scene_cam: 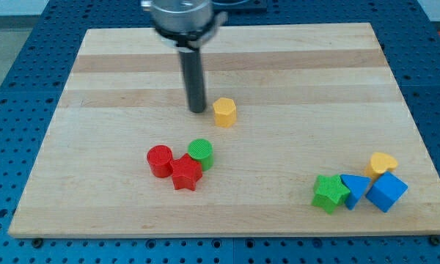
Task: Move the yellow hexagon to the top of the green star
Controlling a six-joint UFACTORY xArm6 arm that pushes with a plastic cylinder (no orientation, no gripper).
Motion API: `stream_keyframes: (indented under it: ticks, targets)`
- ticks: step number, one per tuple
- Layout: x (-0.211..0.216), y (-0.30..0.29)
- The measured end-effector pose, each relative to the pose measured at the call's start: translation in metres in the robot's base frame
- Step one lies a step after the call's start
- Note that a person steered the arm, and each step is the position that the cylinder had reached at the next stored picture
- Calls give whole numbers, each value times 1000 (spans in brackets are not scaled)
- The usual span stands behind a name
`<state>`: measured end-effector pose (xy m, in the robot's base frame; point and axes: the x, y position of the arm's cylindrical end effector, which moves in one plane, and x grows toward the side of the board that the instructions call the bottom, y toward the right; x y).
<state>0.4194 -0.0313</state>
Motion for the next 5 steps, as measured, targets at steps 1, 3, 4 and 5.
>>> stream_keyframes:
  ticks: [1,3,4,5]
  targets:
    - [43,56]
    - [55,64]
    - [40,58]
    - [42,90]
